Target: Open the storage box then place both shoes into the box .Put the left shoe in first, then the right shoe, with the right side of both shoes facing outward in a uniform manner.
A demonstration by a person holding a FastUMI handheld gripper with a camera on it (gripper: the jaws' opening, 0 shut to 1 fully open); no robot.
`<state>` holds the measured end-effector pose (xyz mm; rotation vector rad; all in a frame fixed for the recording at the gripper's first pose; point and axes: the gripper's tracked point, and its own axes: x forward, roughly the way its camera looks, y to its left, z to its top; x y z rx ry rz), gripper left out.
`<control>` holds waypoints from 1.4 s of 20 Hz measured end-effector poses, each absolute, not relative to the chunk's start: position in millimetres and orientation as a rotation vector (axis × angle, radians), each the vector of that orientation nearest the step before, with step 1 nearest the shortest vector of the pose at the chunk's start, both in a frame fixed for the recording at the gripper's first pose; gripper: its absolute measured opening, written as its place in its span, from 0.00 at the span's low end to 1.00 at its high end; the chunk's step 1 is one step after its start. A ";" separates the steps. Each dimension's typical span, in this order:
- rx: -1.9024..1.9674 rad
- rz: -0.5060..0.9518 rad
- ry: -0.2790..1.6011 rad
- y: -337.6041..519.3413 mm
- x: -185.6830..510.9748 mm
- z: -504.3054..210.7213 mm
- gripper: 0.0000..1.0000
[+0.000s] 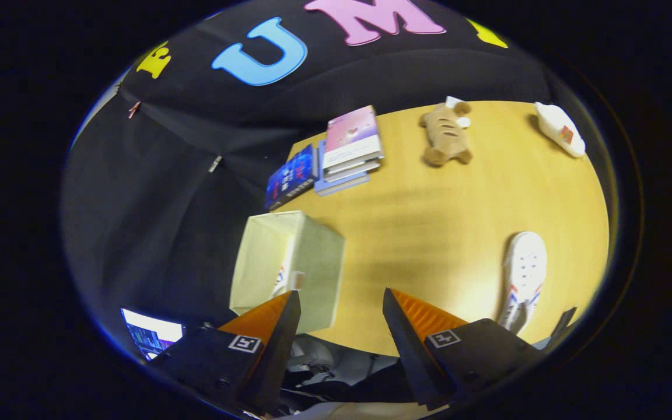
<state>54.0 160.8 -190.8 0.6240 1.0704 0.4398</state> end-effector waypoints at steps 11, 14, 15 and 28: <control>0.476 0.046 1.290 -57.2 12.8 -388.8 0.88; 0.473 0.042 1.347 -60.3 14.4 -423.3 0.87; 0.480 0.050 1.367 -55.4 9.2 -428.5 0.87; 0.415 0.175 1.441 -24.9 19.8 -452.8 0.53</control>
